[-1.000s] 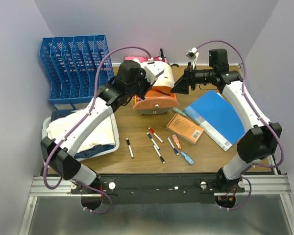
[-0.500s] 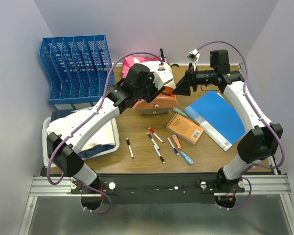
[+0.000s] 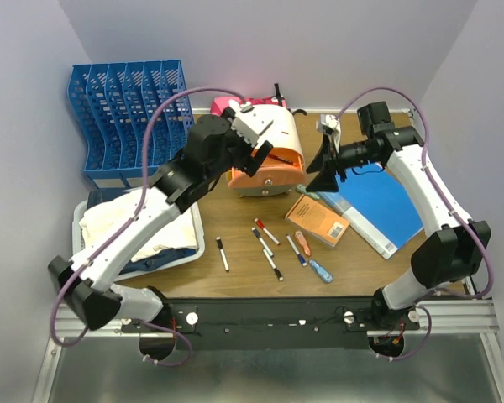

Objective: Organize the desk

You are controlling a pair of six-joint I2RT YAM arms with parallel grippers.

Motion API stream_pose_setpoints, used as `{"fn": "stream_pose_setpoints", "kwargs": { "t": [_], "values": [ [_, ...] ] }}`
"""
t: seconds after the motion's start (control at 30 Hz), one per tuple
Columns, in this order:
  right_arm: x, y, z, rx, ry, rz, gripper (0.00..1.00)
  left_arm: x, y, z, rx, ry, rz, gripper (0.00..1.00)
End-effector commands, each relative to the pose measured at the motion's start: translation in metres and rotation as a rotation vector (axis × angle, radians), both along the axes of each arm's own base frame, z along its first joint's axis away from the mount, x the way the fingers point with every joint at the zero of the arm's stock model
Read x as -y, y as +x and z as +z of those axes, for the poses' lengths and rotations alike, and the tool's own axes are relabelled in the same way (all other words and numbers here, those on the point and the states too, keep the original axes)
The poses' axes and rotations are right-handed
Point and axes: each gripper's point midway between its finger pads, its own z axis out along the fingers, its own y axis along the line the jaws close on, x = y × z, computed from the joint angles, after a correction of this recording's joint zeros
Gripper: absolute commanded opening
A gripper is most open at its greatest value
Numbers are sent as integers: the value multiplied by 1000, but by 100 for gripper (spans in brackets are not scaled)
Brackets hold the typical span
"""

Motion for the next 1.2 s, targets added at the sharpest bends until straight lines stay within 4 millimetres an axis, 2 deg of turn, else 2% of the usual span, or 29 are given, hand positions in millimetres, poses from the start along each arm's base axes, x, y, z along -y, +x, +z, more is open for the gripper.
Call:
{"fn": "stream_pose_setpoints", "kwargs": {
  "t": [0.0,0.03,0.07,0.1,0.13,0.17,0.2,0.27,0.3,0.37,0.4,0.47,0.5,0.53,0.7,1.07,1.17],
  "values": [
    [13,-39,-31,43,-70,124,75,-30,-16,34,55,-259,157,97],
    [14,-43,-40,29,-83,131,75,-39,-25,47,81,-317,167,99],
    [14,-45,-44,31,-93,139,75,-43,-29,46,83,-327,175,99],
    [15,-47,-49,38,-112,144,74,-46,-32,33,51,-345,191,99],
    [13,-52,-54,39,-124,158,74,-54,-41,39,48,-394,208,99],
    [12,-56,-62,27,-140,168,73,-58,-44,35,39,-405,218,99],
    [13,-56,-70,36,-171,170,72,-61,-48,21,10,-405,231,99],
    [8,-69,-83,26,-206,193,72,-72,-58,19,-12,-465,263,99],
    [6,-64,-89,57,-233,186,72,-74,-60,2,-43,-461,278,99],
    [-1,-74,-95,60,-258,196,72,-80,-70,-2,-68,-521,292,99],
    [-1,-73,-103,73,-282,186,72,-82,-73,-16,-93,-521,308,99],
    [-6,-77,-109,57,-296,172,72,-89,-80,-19,-109,-562,326,99],
    [-8,-76,-111,64,-299,167,72,-91,-83,-30,-138,-579,346,99],
    [-9,-81,-116,38,-307,162,72,-94,-87,-29,-139,-602,349,99],
    [-7,-81,-132,53,-352,128,72,-101,-96,-46,-188,-629,379,99],
    [4,-87,-157,67,-422,99,71,-105,-115,-99,-359,-638,441,99],
    [12,-81,-163,79,-471,48,71,-106,-119,-114,-397,-635,457,99]
  ]
}}
